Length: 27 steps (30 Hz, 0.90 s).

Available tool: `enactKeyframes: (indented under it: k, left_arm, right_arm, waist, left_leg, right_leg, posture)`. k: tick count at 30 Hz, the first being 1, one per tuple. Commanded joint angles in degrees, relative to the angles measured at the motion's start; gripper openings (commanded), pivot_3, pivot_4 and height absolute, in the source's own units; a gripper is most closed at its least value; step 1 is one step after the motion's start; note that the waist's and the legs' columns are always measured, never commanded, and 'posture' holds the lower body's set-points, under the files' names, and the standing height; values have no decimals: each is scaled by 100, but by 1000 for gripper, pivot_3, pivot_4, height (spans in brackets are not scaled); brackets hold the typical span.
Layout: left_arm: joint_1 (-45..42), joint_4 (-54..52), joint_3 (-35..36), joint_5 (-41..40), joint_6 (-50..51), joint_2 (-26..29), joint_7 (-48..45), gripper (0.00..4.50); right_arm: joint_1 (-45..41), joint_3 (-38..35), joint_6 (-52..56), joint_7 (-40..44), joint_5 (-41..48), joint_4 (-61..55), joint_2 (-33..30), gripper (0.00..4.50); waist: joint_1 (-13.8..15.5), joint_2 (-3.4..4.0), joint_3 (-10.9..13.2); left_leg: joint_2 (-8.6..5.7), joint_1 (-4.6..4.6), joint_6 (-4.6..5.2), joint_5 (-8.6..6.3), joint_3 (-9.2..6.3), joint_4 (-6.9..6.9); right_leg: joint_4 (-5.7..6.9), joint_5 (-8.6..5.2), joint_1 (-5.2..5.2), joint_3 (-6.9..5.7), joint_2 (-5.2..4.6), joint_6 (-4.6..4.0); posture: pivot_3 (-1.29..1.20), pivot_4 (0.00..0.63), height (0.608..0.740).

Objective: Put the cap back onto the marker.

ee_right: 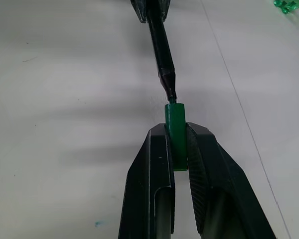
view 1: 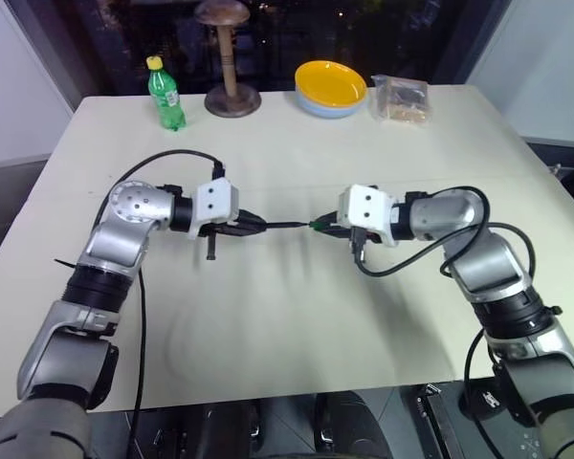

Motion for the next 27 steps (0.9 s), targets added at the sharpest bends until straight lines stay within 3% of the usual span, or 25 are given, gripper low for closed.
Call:
enactKeyframes:
  k: [1,27]
  left_arm:
    - [-97,-160,123,-40,-46,-9,37,0]
    - [-269,163,15,228,-669,-29,-49,0]
  right_arm:
    - [-97,-25,7,-28,120,-247,58,85]
    - [-436,350,-64,97,-97,-314,179,85]
  waist:
    - [2,0,0]
    - [2,0,0]
  left_leg:
    - [0,0,0,0,0,0]
    - [-1,0,0,0,0,0]
  right_leg:
    - [0,0,0,0,0,0]
    - [0,0,0,-1,0,0]
  posture:
    - [0,150,740]
    - [0,150,740]
